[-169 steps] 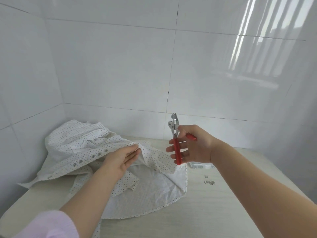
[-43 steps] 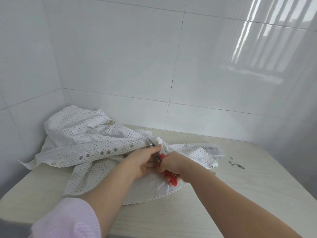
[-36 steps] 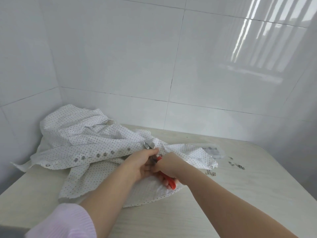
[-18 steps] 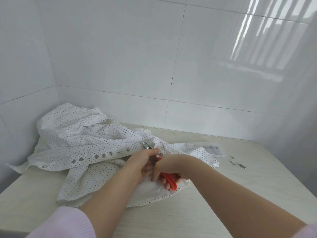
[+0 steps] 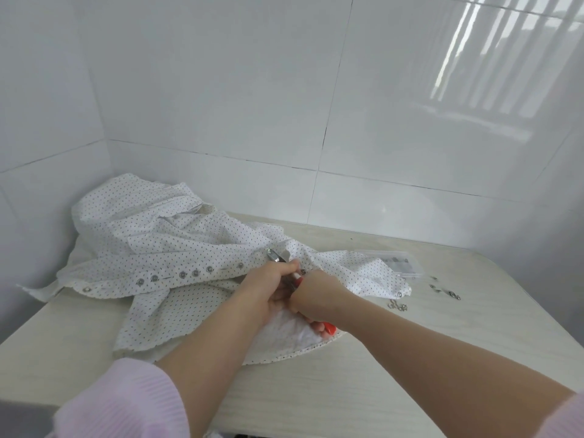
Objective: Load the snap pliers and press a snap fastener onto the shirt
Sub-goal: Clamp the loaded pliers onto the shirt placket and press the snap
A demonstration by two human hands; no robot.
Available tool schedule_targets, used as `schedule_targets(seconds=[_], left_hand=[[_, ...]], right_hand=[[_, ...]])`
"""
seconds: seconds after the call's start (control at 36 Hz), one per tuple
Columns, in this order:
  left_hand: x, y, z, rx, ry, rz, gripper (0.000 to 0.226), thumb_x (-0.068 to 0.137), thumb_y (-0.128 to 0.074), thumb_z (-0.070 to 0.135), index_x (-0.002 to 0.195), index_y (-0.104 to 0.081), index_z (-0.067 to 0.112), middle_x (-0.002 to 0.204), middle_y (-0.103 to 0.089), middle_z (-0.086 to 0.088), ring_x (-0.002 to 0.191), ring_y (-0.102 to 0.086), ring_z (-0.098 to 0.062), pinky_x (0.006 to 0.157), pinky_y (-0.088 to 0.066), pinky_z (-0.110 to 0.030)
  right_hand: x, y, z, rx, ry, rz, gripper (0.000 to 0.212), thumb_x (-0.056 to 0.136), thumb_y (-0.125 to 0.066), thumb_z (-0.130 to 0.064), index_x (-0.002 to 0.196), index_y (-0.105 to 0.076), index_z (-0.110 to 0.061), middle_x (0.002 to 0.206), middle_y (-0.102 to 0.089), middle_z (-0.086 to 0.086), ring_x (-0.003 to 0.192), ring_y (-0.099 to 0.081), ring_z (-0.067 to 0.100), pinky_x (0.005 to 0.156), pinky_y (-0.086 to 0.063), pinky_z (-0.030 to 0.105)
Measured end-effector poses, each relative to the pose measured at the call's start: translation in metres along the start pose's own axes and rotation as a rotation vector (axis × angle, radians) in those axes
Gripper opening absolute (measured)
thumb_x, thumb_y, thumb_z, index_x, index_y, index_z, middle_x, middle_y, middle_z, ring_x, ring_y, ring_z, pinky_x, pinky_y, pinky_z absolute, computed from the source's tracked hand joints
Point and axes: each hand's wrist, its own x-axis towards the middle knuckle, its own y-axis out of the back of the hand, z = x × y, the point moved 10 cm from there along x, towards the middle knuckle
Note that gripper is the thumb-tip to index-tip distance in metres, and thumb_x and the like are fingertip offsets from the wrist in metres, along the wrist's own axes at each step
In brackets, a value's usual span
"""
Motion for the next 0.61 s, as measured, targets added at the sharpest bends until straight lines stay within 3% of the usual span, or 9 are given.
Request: schedule_targets(seconds=[0.08, 0.22, 0.36, 0.47, 0.53, 0.61], left_hand=[[0.001, 0.002, -0.001, -0.026, 0.01, 0.008, 0.013, 0.083, -0.071, 0.016, 0.08, -0.07, 0.004, 0.06, -0.069, -0.007, 0.059, -0.065, -0.021, 0.048, -0.056, -0.027], [0.001, 0.001, -0.004, -0.056, 0.021, 0.002, 0.014, 0.083, -0.071, 0.017, 0.082, -0.069, 0.003, 0.072, -0.071, -0.011, 0.067, -0.067, -0.023, 0.055, -0.058, -0.03], [-0.002, 0.009, 0.001, -0.202, -0.012, 0.026, 0.034, 0.078, -0.076, 0.032, 0.095, -0.068, 0.003, 0.093, -0.074, -0.017, 0.084, -0.07, -0.028, 0.065, -0.058, -0.034], [-0.002, 0.03, 0.013, -0.385, -0.11, 0.184, 0.013, 0.088, -0.067, 0.016, 0.081, -0.059, 0.008, 0.086, -0.071, -0.019, 0.08, -0.068, -0.026, 0.067, -0.056, -0.031], [-0.001, 0.03, 0.014, -0.38, -0.126, 0.192, 0.007, 0.089, -0.064, 0.01, 0.087, -0.063, 0.003, 0.089, -0.07, -0.019, 0.079, -0.068, -0.025, 0.069, -0.056, -0.031], [0.002, 0.029, 0.013, -0.349, -0.137, 0.185, 0.018, 0.089, -0.063, 0.007, 0.102, -0.065, -0.006, 0.093, -0.071, -0.02, 0.081, -0.069, -0.025, 0.076, -0.057, -0.033]], right_hand=[[-0.004, 0.007, -0.005, -0.034, 0.038, 0.06, 0.023, 0.08, -0.041, -0.014, 0.077, -0.058, 0.001, 0.045, -0.057, 0.009, 0.034, -0.054, 0.021, 0.039, -0.046, 0.02], [-0.015, 0.002, -0.007, 0.033, 0.04, -0.036, 0.019, 0.088, -0.039, -0.01, 0.084, -0.055, -0.001, 0.056, -0.051, 0.013, 0.045, -0.049, 0.023, 0.048, -0.042, 0.026], [-0.027, 0.01, -0.007, 0.183, 0.081, -0.051, 0.014, 0.084, -0.042, 0.0, 0.071, -0.049, -0.003, 0.053, -0.043, 0.011, 0.039, -0.041, 0.021, 0.042, -0.037, 0.027], [-0.029, 0.013, 0.0, 0.293, 0.077, -0.027, 0.022, 0.085, -0.053, -0.005, 0.065, -0.045, -0.005, 0.052, -0.041, 0.009, 0.036, -0.039, 0.018, 0.042, -0.037, 0.026], [-0.028, 0.013, 0.001, 0.315, 0.069, -0.021, 0.024, 0.085, -0.056, -0.008, 0.064, -0.044, -0.007, 0.049, -0.041, 0.007, 0.034, -0.038, 0.017, 0.043, -0.036, 0.025], [-0.029, 0.009, 0.001, 0.331, 0.051, -0.039, 0.024, 0.086, -0.055, -0.009, 0.065, -0.044, -0.008, 0.049, -0.04, 0.006, 0.035, -0.038, 0.016, 0.044, -0.036, 0.025]])
